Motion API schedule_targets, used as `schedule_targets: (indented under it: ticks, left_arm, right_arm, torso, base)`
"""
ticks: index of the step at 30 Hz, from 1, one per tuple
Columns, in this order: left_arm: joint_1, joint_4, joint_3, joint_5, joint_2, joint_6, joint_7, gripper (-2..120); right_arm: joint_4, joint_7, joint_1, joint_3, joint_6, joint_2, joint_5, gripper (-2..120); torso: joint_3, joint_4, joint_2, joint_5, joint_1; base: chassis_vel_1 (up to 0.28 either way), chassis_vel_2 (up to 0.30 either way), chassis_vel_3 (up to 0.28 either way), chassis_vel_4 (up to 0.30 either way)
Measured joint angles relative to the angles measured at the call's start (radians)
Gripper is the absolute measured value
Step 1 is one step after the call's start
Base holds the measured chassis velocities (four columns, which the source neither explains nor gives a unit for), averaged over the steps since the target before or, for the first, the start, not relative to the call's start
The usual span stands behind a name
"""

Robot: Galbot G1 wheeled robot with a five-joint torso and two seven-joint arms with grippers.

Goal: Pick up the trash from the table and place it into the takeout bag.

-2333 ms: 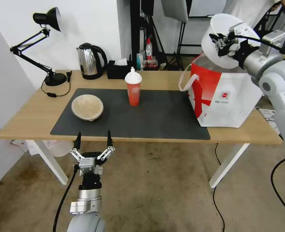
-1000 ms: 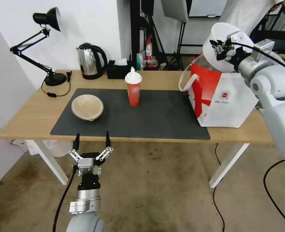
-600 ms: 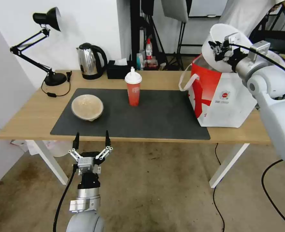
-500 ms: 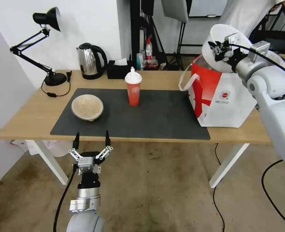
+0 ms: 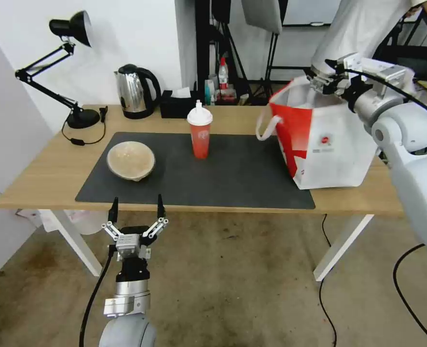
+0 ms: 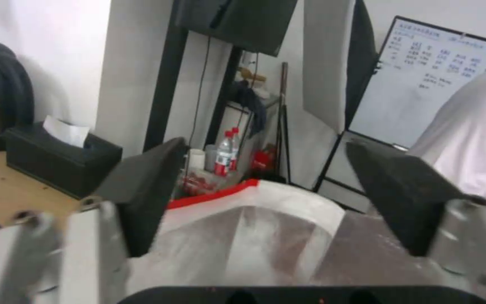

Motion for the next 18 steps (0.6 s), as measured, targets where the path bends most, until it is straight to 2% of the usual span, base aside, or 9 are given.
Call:
schedule_targets:
  ticks: [4, 9, 18]
  left_arm:
    - [0.006, -0.006, 0.003, 0.002, 0.000, 0.000, 0.000, 100]
    - [0.013, -0.013, 0.007, 0.005, 0.000, -0.001, 0.000, 100]
    - [0.027, -0.030, 0.007, 0.007, 0.002, -0.003, 0.000, 100]
  right_arm:
    - [0.024, 0.000, -0.021, 0.031, -0.013, -0.016, 0.003, 96]
    - [0.047, 0.000, -0.046, 0.055, -0.020, -0.029, 0.005, 100]
    - [0.121, 0.003, -0.076, 0.085, -0.021, -0.040, 0.019, 100]
  torso:
    - [0.000, 0.0001, 0.000, 0.0001, 0.000]
    - [0.000, 0.0000, 0.000, 0.0001, 0.000]
    - [0.000, 0.0001, 0.000, 0.0001, 0.000]
  base:
    - [0.000, 0.000, 0.000, 0.000]
    - [0.000, 0.000, 0.000, 0.000]
    - [0.000, 0.000, 0.000, 0.000]
